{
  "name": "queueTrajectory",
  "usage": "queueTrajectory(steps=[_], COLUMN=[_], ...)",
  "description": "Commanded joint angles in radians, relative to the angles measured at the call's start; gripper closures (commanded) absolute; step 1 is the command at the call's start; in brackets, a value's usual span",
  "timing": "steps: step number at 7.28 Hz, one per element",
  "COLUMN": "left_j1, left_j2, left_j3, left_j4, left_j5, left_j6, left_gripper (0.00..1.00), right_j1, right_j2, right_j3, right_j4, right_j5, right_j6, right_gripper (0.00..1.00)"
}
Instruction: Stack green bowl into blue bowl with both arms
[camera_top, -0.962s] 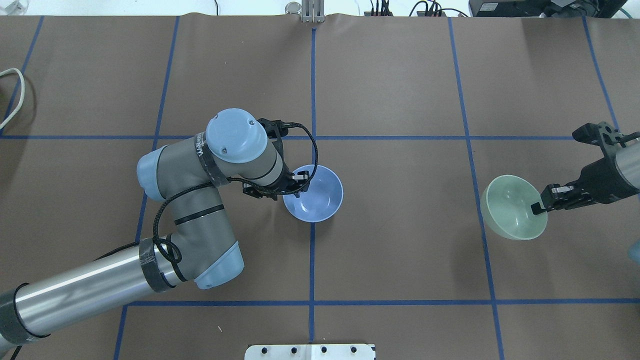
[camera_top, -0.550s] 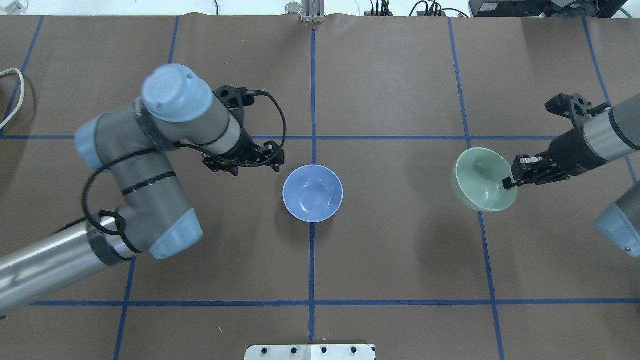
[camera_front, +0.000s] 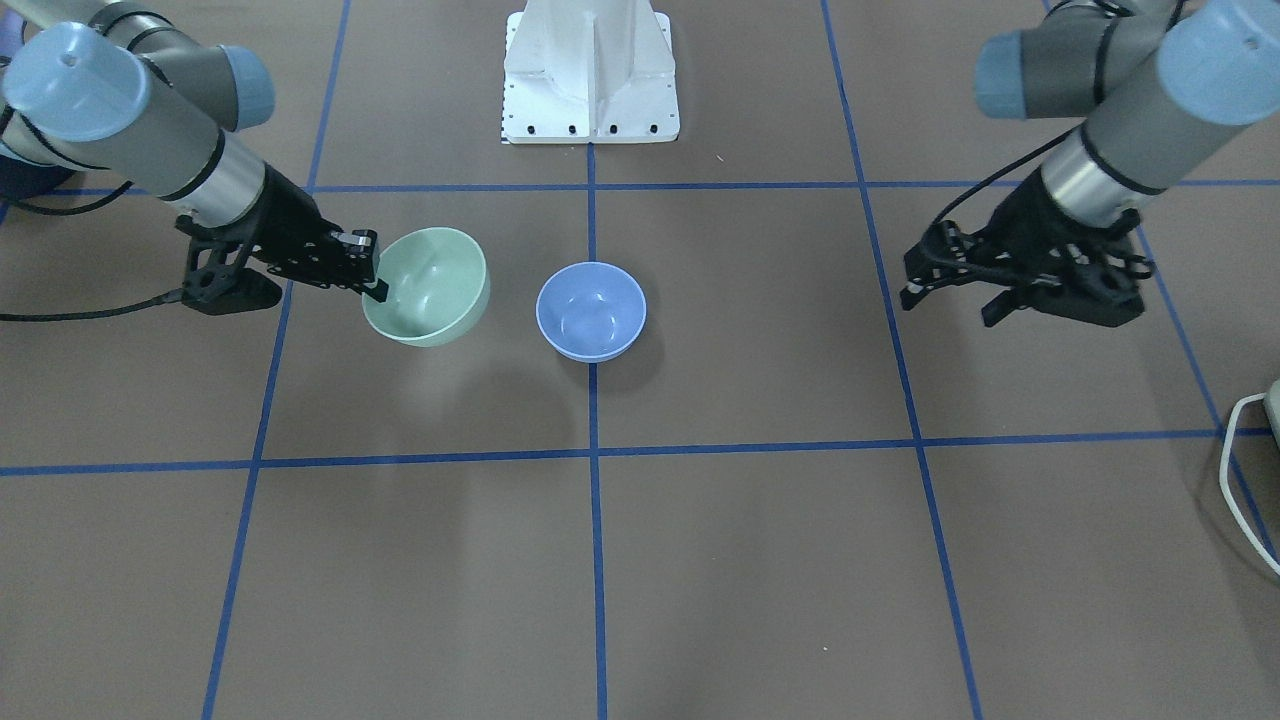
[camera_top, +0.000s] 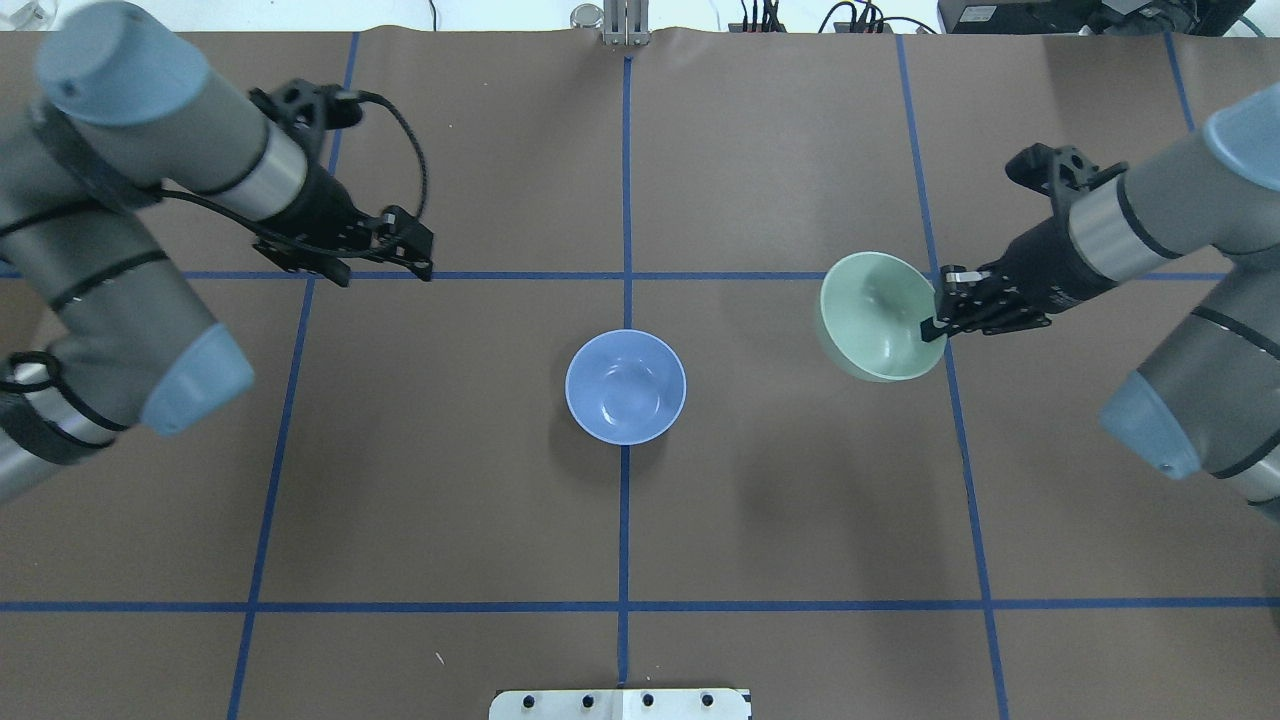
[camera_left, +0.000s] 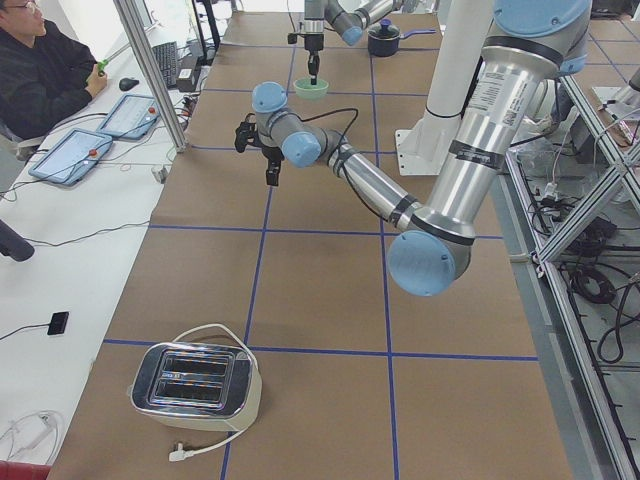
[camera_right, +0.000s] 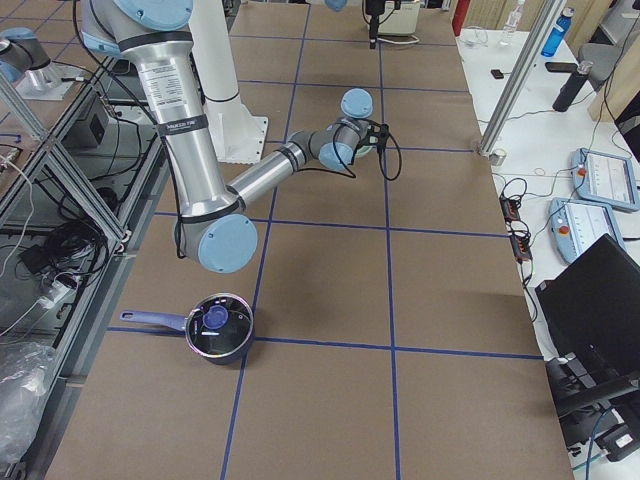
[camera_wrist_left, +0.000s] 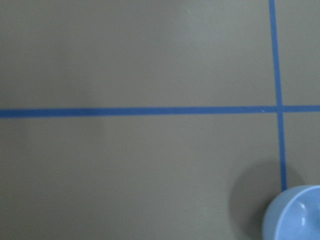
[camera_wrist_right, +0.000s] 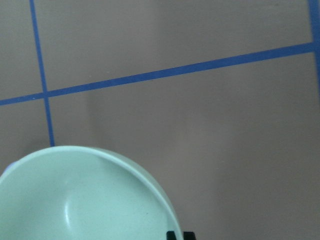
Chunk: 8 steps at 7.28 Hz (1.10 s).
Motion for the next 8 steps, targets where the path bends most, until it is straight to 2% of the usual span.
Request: queueTrajectory(steps=[1, 3, 4, 8], left_j1=[-0.130, -0.211, -0.237, -0.265], left_j2=[0.159, 0.221, 0.244, 0.261], left_j3=[-0.032, -0.026, -0.026, -0.026], left_j4=[0.003, 0.003, 0.003, -0.004], left_j5=[-0.022, -0.021, -0.021, -0.018], left_j6=[0.272, 0.414, 0.465, 0.485], left_gripper=[0.03, 0.03, 0.03, 0.03], right_j1=[-0.084, -0.146, -0.161, -0.183], right_j2=[0.085, 0.111, 0.143, 0.177], right_j3=[-0.005, -0.031, -0.068, -0.120], right_j4=[-0.067, -0.059, -0.054, -0.051], right_j5=[-0.088, -0.166, -0.171, -0.221], right_j6=[0.029, 0.045, 0.049, 0.051], right_gripper=[1.00, 1.00, 1.00, 1.00])
